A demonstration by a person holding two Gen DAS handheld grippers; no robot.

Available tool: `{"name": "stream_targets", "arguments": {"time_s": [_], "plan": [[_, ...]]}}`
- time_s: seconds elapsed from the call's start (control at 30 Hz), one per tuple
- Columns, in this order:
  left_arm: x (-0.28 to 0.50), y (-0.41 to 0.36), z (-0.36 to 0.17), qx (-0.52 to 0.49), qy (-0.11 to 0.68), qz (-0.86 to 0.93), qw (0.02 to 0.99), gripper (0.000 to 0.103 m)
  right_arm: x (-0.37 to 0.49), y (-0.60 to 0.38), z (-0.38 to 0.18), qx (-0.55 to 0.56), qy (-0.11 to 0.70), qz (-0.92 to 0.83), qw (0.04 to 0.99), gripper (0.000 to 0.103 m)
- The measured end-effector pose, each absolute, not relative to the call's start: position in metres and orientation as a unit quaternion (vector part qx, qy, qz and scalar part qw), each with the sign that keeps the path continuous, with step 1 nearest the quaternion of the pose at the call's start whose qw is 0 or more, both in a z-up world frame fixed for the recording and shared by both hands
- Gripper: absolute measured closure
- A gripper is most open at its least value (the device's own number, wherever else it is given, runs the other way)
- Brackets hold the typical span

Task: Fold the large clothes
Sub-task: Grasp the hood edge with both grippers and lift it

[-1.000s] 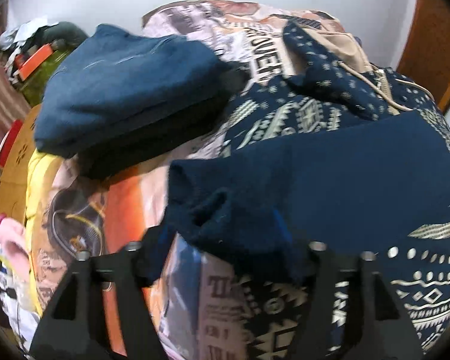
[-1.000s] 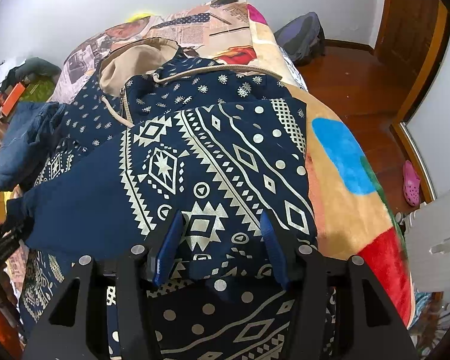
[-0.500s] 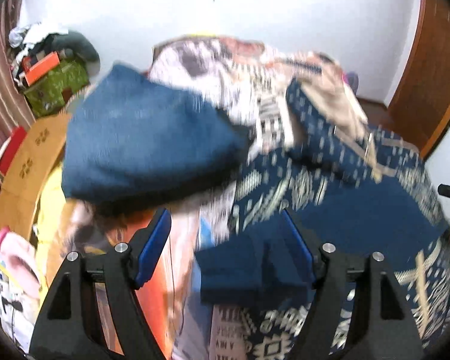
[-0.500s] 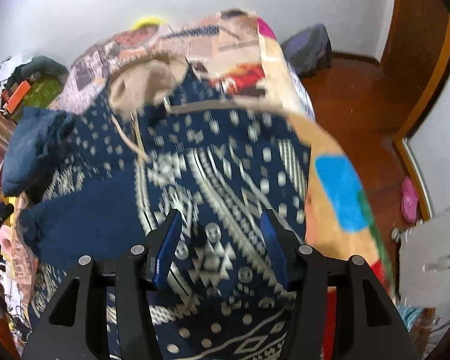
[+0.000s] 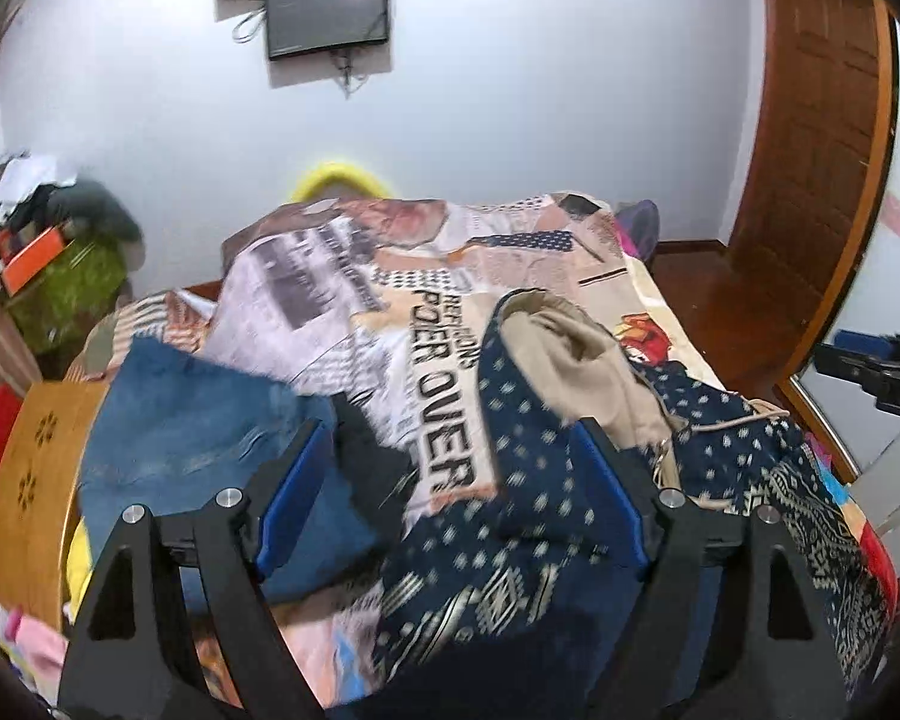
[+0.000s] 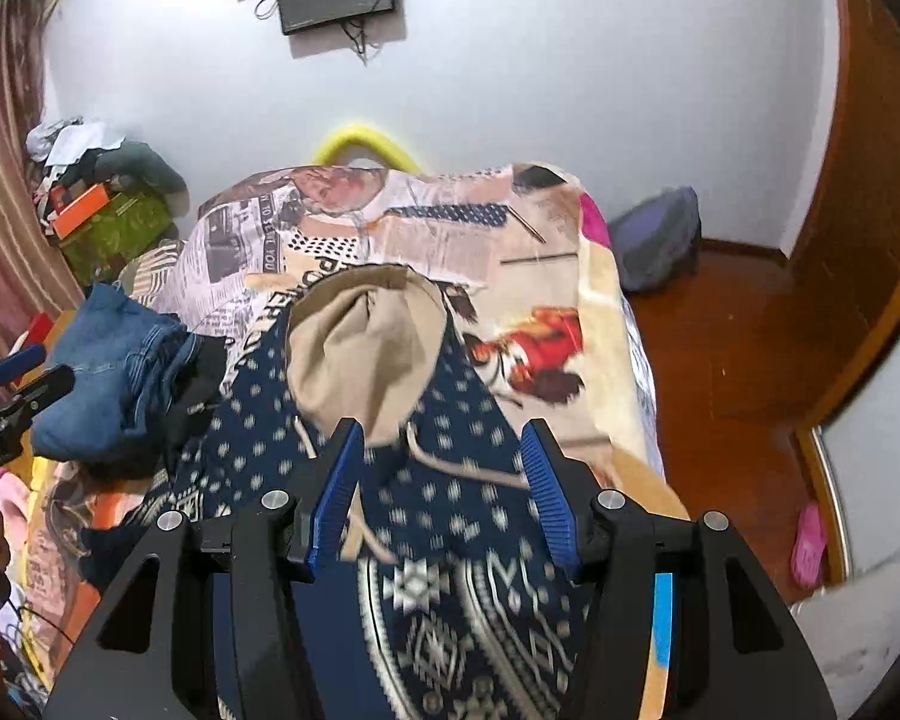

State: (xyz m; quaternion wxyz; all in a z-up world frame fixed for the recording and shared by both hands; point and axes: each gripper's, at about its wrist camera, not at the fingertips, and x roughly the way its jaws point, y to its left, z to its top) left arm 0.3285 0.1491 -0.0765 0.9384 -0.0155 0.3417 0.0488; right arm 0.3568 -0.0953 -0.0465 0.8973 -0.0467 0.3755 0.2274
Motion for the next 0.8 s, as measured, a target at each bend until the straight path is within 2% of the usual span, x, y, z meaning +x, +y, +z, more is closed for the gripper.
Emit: {"name": "stream_targets", "arguments": {"time_s": [0.23,0.67,0.8], "plan": [[0.393,0.138,-0.109,-0.026,0.377,0.041,0.925,0.022,0.406,-0.07,-0.07,-0.049,0.409,0.232,0.881,0.052],[0.48,0.142,-0.197,-0.057,0.454,0.041,0.888,0.022,0.509,-0.032,-0.163,-0.011,0.535,0.207,0.819,0.052],[0.492,0.146,-0.214,-0.075,0.465,0.035,0.882,0.032,0.522,-0.021,-0.179,-0.025,0.548,0.194,0.813,0.052]]}}
